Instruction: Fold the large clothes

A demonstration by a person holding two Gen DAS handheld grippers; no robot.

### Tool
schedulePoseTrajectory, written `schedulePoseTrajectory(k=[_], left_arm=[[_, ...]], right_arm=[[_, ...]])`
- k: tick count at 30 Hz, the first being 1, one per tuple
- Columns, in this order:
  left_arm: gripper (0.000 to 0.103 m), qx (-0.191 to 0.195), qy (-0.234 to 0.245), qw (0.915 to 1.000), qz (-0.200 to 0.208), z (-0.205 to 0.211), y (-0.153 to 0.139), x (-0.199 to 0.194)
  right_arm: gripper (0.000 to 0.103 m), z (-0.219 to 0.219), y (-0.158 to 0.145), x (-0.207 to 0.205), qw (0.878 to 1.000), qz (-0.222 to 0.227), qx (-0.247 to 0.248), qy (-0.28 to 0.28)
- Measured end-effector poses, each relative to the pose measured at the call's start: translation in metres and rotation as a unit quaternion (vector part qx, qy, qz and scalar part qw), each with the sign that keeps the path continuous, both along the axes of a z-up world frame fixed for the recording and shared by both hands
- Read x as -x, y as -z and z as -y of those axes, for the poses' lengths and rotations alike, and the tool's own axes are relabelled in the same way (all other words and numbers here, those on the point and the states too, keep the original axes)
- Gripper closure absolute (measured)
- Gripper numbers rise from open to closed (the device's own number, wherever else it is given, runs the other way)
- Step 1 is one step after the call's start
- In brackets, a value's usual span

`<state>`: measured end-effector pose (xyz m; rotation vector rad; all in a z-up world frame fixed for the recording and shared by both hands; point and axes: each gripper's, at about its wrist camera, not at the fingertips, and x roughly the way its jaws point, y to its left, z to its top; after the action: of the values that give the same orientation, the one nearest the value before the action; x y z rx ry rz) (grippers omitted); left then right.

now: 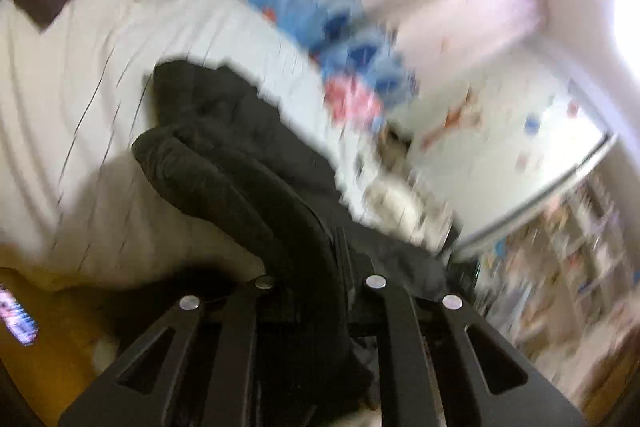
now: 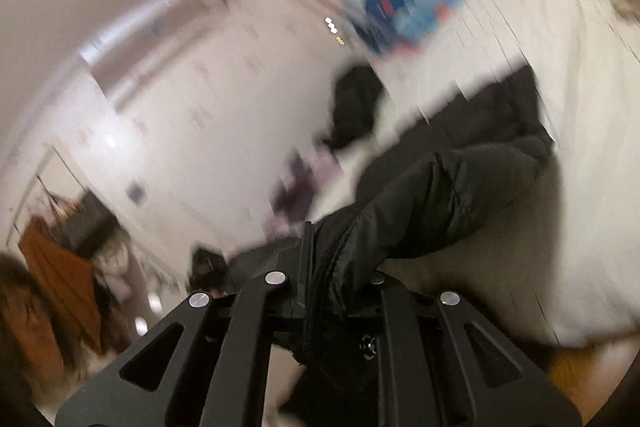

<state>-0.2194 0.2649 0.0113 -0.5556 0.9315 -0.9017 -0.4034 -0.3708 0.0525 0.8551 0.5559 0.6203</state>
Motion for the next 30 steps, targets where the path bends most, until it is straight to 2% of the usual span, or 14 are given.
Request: schedulePoseTrajectory(k=[2, 4, 5, 8, 10, 11, 12, 13, 16, 18, 22, 24, 27, 30], left_arm=[[0.085, -0.049, 0.017, 0.9977, -0.044, -0.010, 0.032, 0.011], [0.083, -0.097, -0.005, 0.9906, -0.097, -0.033, 0.069, 0.019], [0.083, -0.105, -0.021, 0.9889, -0.103, -0.043, 0.075, 0.019], [0.080, -0.123, -0.114, 0.9815, -0.091, -0.089, 0.060, 0.013], [0.053, -0.127, -0.164, 0.9772, -0.047, -0.098, 0.029, -0.004], [0.046, -0.141, -0.181, 0.9732, -0.017, -0.089, 0.012, -0.012], [0.038, -0.149, -0.186, 0.9712, 0.004, -0.079, 0.002, -0.020], [0.038, -0.151, -0.176, 0.9720, 0.039, -0.053, -0.013, -0.036], [0.036, -0.138, -0.138, 0.9777, 0.078, 0.015, -0.026, -0.078], [0.036, -0.142, -0.138, 0.9757, 0.094, 0.069, -0.026, -0.112], [0.036, -0.158, -0.163, 0.9681, 0.106, 0.156, 0.004, -0.172], [0.036, -0.167, -0.168, 0.9678, 0.087, 0.186, 0.030, -0.198], [0.036, -0.181, -0.178, 0.9662, 0.044, 0.211, 0.070, -0.221], [0.036, -0.199, -0.169, 0.9637, 0.055, 0.221, 0.097, -0.220]], right_arm=[[0.083, 0.011, 0.041, 0.032, 0.995, -0.087, 0.041, 0.010], [0.083, 0.028, 0.074, 0.054, 0.985, -0.157, 0.055, 0.044], [0.083, 0.042, 0.088, 0.068, 0.978, -0.186, 0.049, 0.074], [0.074, 0.066, 0.074, 0.079, 0.968, -0.192, 0.077, 0.143], [0.052, 0.075, 0.044, 0.066, 0.964, -0.168, 0.106, 0.177], [0.045, 0.071, 0.029, 0.053, 0.963, -0.154, 0.124, 0.183], [0.033, 0.063, 0.011, 0.028, 0.964, -0.131, 0.146, 0.181], [0.024, 0.053, 0.000, 0.005, 0.965, -0.113, 0.161, 0.175], [0.023, 0.000, -0.025, -0.092, 0.964, -0.073, 0.212, 0.145], [0.023, -0.028, -0.025, -0.164, 0.964, -0.061, 0.226, 0.129], [0.023, -0.058, 0.014, -0.299, 0.949, -0.078, 0.272, 0.140], [0.023, -0.063, 0.047, -0.348, 0.932, -0.112, 0.310, 0.147], [0.023, -0.062, 0.103, -0.390, 0.892, -0.173, 0.388, 0.156], [0.023, -0.052, 0.133, -0.393, 0.897, -0.182, 0.368, 0.166]])
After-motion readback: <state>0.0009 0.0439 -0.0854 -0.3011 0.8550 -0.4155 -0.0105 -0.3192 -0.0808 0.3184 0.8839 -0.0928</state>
